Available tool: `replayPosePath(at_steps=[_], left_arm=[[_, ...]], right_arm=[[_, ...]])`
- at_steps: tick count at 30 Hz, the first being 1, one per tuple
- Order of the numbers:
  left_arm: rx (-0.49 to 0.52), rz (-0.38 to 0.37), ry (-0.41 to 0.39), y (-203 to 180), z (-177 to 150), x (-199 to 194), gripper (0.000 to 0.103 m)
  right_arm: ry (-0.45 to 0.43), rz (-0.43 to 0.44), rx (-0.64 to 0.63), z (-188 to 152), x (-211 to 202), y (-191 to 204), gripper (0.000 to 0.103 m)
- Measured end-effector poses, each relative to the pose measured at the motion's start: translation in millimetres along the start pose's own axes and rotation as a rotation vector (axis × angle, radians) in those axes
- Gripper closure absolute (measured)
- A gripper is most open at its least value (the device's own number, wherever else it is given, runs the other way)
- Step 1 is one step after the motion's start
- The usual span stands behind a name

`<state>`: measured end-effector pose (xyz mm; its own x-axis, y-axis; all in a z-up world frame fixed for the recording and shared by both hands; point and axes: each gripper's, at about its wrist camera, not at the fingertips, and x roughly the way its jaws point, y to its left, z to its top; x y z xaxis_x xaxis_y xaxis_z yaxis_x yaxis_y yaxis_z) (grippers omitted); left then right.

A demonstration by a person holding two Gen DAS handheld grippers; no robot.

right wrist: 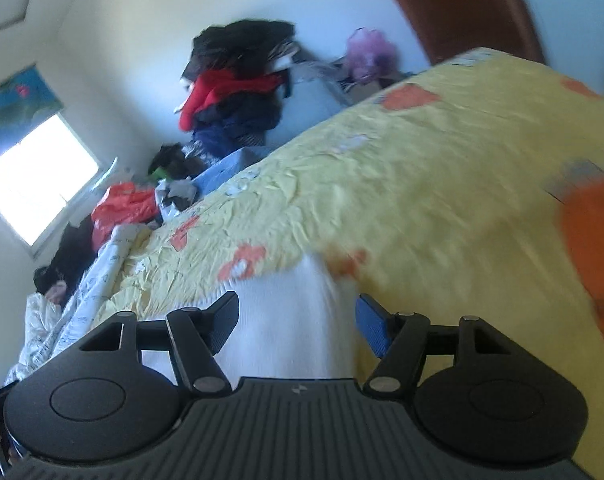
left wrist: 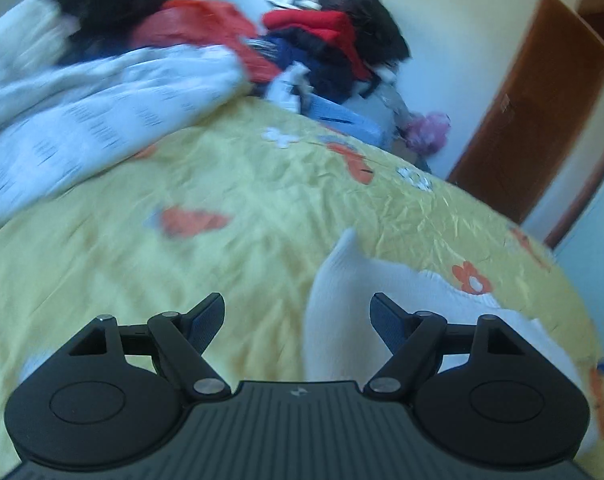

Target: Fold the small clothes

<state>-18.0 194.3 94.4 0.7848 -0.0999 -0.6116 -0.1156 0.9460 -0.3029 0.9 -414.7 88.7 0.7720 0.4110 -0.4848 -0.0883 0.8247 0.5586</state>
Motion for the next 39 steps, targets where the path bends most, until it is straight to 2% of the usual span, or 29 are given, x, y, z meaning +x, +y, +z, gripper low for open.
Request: replayPosePath(at_steps=[2,4,5,9,11,12,13,14,15,16,19,21,23,25,26,29,31,33,35,36,37,39], left_arm=[[0.067,-0.005,0.022,-20.5,14.2,32.8,0.023],[0.134,0.044,0.031,-38.6,21.1,62.3,0.024],[0.152,0.072,0.049,-45.5,23.5,78.4,0.024],[0.164,0.085,0.129,-57.4,24.8,123.4,0.026],[0.179,0.096,0.175,-60.1,21.5,142.1,0.048],[0.188,0.085,0.201,-61.7,19.4,150.6,0.060],[0.193,0.083,0.204,-62.2,17.8,154.7,0.064],[0.202,0.085,0.189,-62.8,17.2,155.5,0.069],[0.202,0.089,0.180,-63.4,19.1,154.5,0.079],[0.188,0.099,0.163,-62.3,21.7,152.8,0.086],[0.114,0.091,0.095,-55.8,28.0,140.5,0.093],[0.091,0.130,0.059,-50.6,25.1,137.1,0.094],[0.081,0.154,0.100,-44.8,15.8,150.4,0.094],[0.081,0.163,0.081,-44.1,13.0,151.1,0.094],[0.089,0.168,0.079,-46.5,13.6,150.0,0.094],[0.173,0.196,0.053,-58.7,14.1,136.4,0.090],[0.237,0.234,0.013,-70.6,14.6,119.8,0.088],[0.302,0.268,-0.058,-85.7,12.8,101.5,0.085],[0.334,0.245,-0.110,-102.3,12.7,89.8,0.078],[0.338,0.221,-0.113,-109.1,11.7,89.0,0.067],[0.347,0.196,-0.108,-117.3,9.2,91.3,0.054],[0.381,0.180,-0.097,-134.3,-0.4,102.2,0.046]], right_arm=[[0.042,-0.029,-0.057,18.6,37.4,7.8,0.035],[0.098,-0.053,-0.111,28.6,70.8,14.1,0.036],[0.121,-0.072,-0.137,30.4,84.3,16.6,0.036],[0.210,-0.172,-0.233,29.1,135.5,19.0,0.036],[0.242,-0.163,-0.239,23.3,150.4,18.3,0.038],[0.264,-0.148,-0.237,20.0,155.5,17.9,0.042],[0.256,-0.126,-0.251,17.9,156.7,18.9,0.059],[0.255,-0.110,-0.266,17.3,158.4,21.4,0.084],[0.266,-0.095,-0.251,18.2,159.5,20.9,0.088],[0.256,-0.076,-0.226,21.7,157.8,21.1,0.088],[0.128,-0.046,-0.199,31.3,137.5,24.7,0.090],[0.071,-0.027,-0.173,33.4,134.9,25.5,0.090],[0.104,-0.086,-0.225,23.2,148.2,24.3,0.090],[0.150,-0.124,-0.248,12.5,159.7,21.4,0.089],[0.151,-0.130,-0.246,10.5,160.5,20.8,0.085],[0.133,-0.172,-0.237,17.2,152.1,28.0,0.053],[0.092,-0.185,-0.268,19.8,137.4,36.7,0.053],[0.013,-0.178,-0.303,20.9,115.0,49.2,0.052],[-0.041,-0.141,-0.302,19.1,99.9,62.0,0.048],[-0.041,-0.114,-0.301,15.6,97.5,69.6,0.047],[-0.026,-0.093,-0.313,10.8,99.3,77.3,0.044],[0.025,-0.082,-0.359,-1.5,111.9,91.6,0.043]])
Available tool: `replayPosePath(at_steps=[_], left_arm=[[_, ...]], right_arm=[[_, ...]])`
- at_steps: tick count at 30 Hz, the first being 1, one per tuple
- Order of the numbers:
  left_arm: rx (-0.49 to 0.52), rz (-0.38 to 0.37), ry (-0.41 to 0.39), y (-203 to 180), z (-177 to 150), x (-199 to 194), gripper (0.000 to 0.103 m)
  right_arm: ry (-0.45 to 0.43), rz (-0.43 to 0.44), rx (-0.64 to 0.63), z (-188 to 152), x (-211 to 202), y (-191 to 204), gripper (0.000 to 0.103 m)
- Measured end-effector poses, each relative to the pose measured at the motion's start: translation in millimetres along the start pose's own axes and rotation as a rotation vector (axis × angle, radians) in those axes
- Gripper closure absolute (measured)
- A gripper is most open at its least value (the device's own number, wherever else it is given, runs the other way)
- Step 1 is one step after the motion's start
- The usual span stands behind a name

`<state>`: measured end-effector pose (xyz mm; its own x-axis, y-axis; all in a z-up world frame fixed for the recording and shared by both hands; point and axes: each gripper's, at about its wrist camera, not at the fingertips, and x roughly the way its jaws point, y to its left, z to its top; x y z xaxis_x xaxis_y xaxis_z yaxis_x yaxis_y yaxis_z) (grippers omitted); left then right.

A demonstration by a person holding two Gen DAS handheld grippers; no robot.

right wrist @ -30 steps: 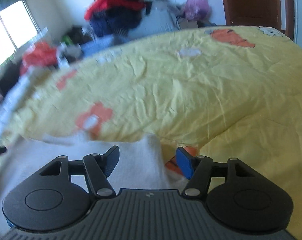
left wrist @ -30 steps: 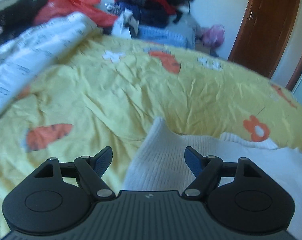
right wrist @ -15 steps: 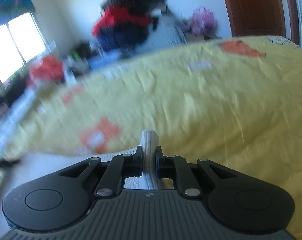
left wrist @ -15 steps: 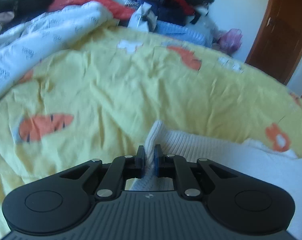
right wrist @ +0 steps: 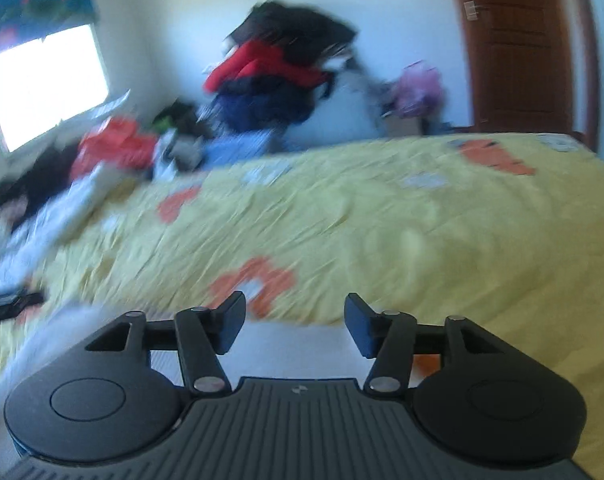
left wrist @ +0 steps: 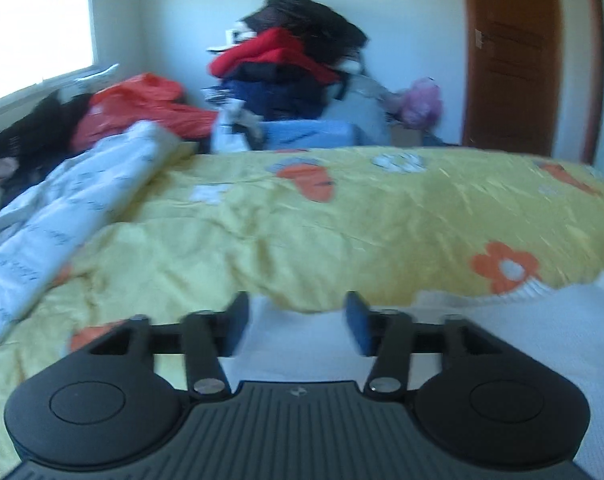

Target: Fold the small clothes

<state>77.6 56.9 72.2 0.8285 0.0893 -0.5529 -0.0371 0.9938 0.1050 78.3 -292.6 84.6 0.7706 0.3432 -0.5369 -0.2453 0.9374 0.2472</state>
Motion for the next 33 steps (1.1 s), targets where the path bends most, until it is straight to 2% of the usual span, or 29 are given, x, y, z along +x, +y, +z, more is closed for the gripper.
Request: replayPosePath(at_steps=[2,4,6,7,9,12,15,16,18,19,21,25,27,29,31,33], left_arm=[[0.038,-0.006,0.024,-18.4,-6.2,11.3,0.046],[0.048,0.006,0.068,-27.7,-14.8,24.7,0.046],[0.032,0.014,0.135,-25.7,-26.1,40.4,0.045],[0.003,-0.007,0.135,-19.9,-28.0,42.0,0.044],[-0.040,-0.036,0.137,-9.7,-27.8,43.7,0.044],[-0.041,-0.043,0.135,-8.0,-29.2,46.6,0.044],[-0.047,-0.047,0.129,-7.4,-31.1,45.6,0.043],[-0.050,-0.049,0.128,-8.0,-32.5,44.5,0.044],[-0.051,-0.051,0.127,-7.8,-32.8,44.4,0.044],[-0.050,-0.050,0.126,-8.5,-32.7,44.5,0.044],[-0.046,-0.049,0.128,-8.5,-31.6,45.9,0.044],[-0.048,-0.050,0.128,-8.1,-31.6,45.1,0.044],[-0.051,-0.053,0.127,-8.3,-31.7,45.1,0.044],[-0.059,-0.059,0.125,-7.2,-32.1,44.8,0.044],[-0.071,-0.069,0.121,-5.1,-33.0,45.9,0.043],[-0.091,-0.082,0.125,-1.1,-32.9,50.3,0.042]], right_arm=[[0.040,-0.009,-0.068,-9.5,15.7,15.0,0.043],[0.078,-0.059,-0.131,-19.1,29.2,23.1,0.043],[0.123,-0.133,-0.174,-29.9,42.8,18.7,0.033],[0.134,-0.140,-0.154,-31.9,45.4,13.5,0.031],[0.119,-0.099,-0.073,-28.9,43.5,-0.8,0.032],[0.117,-0.086,-0.035,-28.9,47.3,-10.0,0.032],[0.129,-0.107,-0.061,-29.5,47.2,-3.4,0.031],[0.133,-0.125,-0.075,-27.5,46.3,1.4,0.034],[0.097,-0.168,-0.102,-21.2,38.8,15.2,0.033],[0.065,-0.161,-0.115,-16.5,33.0,25.8,0.032],[0.050,-0.069,-0.123,-7.5,27.7,47.0,0.028],[0.124,0.077,-0.173,-4.5,49.5,92.1,0.025],[0.177,0.084,-0.208,-9.6,72.4,107.0,0.027],[0.236,0.052,-0.224,-20.7,98.4,112.0,0.023],[0.190,0.033,-0.291,-30.0,107.7,112.3,0.015],[0.198,0.041,-0.239,-20.7,116.2,104.4,0.014]])
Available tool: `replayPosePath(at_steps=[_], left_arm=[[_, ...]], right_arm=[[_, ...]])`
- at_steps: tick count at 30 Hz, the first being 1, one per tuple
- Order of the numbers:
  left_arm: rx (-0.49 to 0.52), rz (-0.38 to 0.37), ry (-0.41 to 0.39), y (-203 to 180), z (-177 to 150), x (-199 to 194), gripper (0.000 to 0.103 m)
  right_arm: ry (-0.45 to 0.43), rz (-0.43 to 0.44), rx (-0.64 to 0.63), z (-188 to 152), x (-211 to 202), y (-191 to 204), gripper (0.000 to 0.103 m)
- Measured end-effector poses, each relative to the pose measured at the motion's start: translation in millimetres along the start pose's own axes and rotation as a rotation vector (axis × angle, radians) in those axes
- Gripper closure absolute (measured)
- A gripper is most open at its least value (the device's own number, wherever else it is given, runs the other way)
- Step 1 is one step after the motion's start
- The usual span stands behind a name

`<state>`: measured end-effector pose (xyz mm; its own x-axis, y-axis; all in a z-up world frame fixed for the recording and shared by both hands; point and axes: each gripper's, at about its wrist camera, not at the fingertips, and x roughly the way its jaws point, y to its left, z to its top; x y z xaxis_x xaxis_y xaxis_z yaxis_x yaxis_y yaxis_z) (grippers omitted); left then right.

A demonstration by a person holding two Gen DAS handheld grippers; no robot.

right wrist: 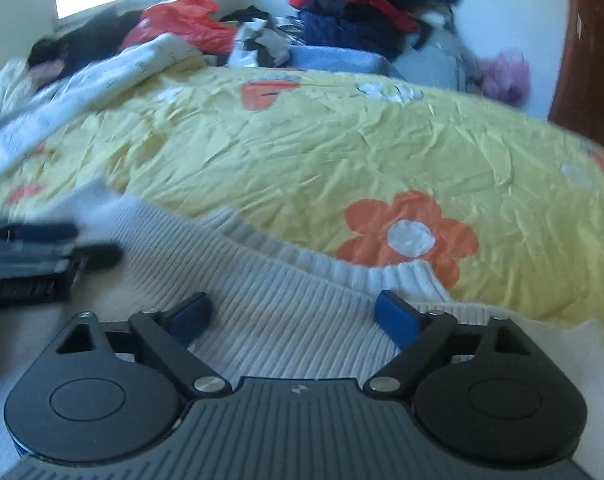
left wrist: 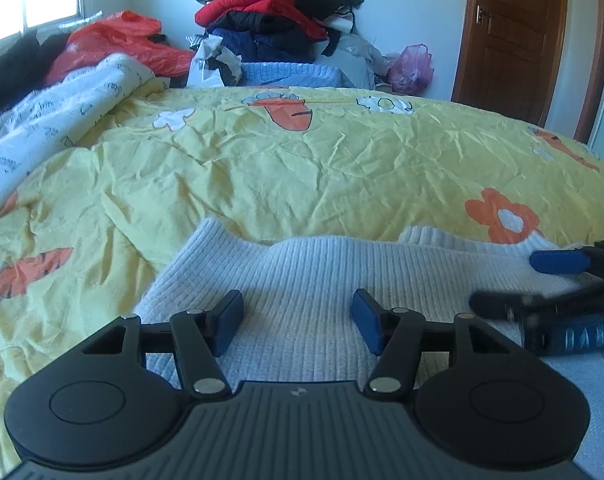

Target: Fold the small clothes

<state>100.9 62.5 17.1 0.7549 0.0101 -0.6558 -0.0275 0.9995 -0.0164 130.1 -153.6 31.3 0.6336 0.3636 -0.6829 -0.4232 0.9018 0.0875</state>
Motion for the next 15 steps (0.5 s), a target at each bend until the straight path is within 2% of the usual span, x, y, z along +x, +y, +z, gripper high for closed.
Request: replayPosePath(at_steps=[3,5,8,10,11,13,15], left_arm=[[0.000,-0.001,0.000,0.1,1.7,-0.6,0.042],[-0.031,-0.017,-0.030,5.9,-1.6,-13.6,0.042],[-0.116,0.028,-0.118,17.5,-16.1,-57.3,0.039],[-0.168,0.003,-0.149,28.5,-34.3,-93.4,0.036],[-0.208,-0.017,-0.152,35.0,-44.9,-109.0,0.036],[-0.305,-0.049,-0.139,48.9,-69.2,-132.4,0.031],[-0.421,-0.051,-0.116,61.4,-98.5,-148.7,0.031]], right_arm=[[0.005,-0.043,-0.025,5.0,5.2,8.5,0.012],[-0.007,-0.028,-0.005,1.4,0.6,6.0,0.013],[-0.036,-0.007,0.040,-4.6,-8.4,-0.9,0.016],[-0.067,-0.028,0.061,-8.0,-19.4,-1.6,0.021],[-0.090,-0.041,0.072,-10.8,-29.9,1.1,0.019],[-0.140,0.032,0.074,-17.6,-53.4,9.5,0.019],[-0.147,0.108,0.038,-23.1,-68.7,23.1,0.019]])
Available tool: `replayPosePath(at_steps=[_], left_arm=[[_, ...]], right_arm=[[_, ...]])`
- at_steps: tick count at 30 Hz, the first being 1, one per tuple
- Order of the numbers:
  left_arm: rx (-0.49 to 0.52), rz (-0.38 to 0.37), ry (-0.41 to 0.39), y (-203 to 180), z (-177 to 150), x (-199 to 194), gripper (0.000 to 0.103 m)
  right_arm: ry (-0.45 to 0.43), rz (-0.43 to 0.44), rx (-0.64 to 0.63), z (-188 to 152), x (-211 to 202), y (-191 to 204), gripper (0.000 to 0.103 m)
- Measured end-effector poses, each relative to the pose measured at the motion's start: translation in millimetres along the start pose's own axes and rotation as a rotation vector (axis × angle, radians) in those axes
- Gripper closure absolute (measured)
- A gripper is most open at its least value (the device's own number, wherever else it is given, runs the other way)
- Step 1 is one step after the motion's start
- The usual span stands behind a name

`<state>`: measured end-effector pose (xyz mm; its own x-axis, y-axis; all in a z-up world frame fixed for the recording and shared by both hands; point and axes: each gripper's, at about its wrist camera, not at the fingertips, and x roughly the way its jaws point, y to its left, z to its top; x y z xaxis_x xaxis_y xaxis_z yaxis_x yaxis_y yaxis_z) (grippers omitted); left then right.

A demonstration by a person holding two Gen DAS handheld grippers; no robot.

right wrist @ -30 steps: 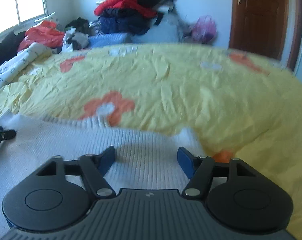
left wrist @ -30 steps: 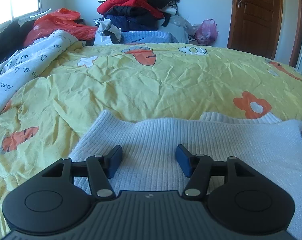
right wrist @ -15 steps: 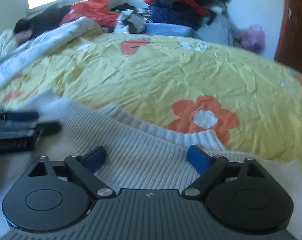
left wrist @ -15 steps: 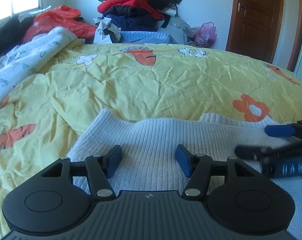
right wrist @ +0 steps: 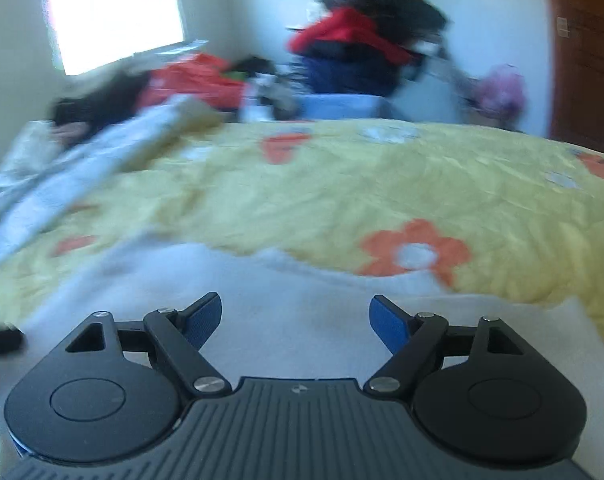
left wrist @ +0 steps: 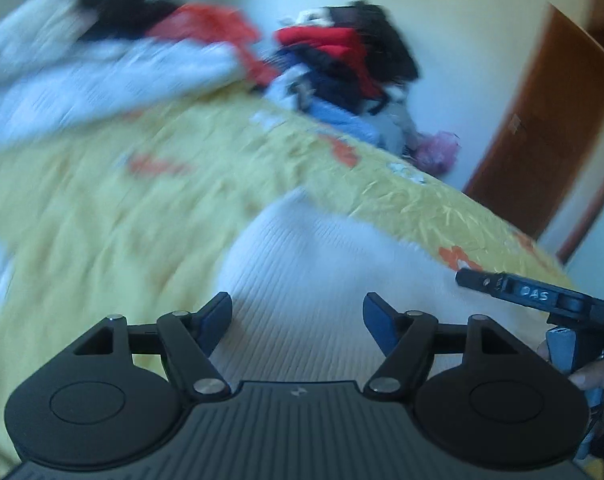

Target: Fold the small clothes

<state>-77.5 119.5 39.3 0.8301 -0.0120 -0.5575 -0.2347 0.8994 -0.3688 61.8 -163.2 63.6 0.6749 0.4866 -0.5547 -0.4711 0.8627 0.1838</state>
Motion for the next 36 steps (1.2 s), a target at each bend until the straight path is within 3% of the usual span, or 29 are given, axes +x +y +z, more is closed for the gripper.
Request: replayPosePath(at_steps=[2,5,7,10,14,17,20,23,27,36], left_arm=[[-0.040,0.022,-0.017,9.0,-14.3,-14.0,0.031],[-0.056,0.029,-0.037,12.9,-19.8,-23.5,0.031],[-0.089,0.036,-0.026,16.3,-19.5,-24.5,0.030],[-0.114,0.058,0.038,22.0,-24.7,-24.0,0.030],[-0.192,0.013,0.096,30.4,-37.9,-23.4,0.030],[-0.322,-0.047,0.105,37.8,-35.8,-19.2,0.028],[-0.519,-0.163,0.157,47.7,-33.6,-0.6,0.025],[-0.638,-0.183,0.152,51.6,-30.4,13.2,0.022],[-0.687,-0.165,0.143,47.1,-26.8,21.7,0.023],[-0.716,-0.112,0.118,50.5,-30.3,18.3,0.043]], right_arm=[[0.022,0.041,-0.077,-4.8,-3.9,18.3,0.019],[0.081,0.014,-0.212,-17.0,11.8,41.4,0.014],[0.120,-0.007,-0.173,-22.3,28.5,36.8,0.005],[0.146,0.016,-0.092,-15.9,35.2,25.5,0.003],[0.133,0.023,-0.082,-18.0,33.2,25.9,0.003],[0.119,0.034,-0.060,-19.8,30.5,22.2,0.003],[0.112,0.042,-0.045,-20.8,28.5,19.4,0.003],[0.105,0.046,-0.034,-21.3,26.5,18.0,0.003],[0.093,0.055,-0.011,-22.6,22.9,14.9,0.003],[0.083,0.075,0.024,-23.0,20.6,9.3,0.003]])
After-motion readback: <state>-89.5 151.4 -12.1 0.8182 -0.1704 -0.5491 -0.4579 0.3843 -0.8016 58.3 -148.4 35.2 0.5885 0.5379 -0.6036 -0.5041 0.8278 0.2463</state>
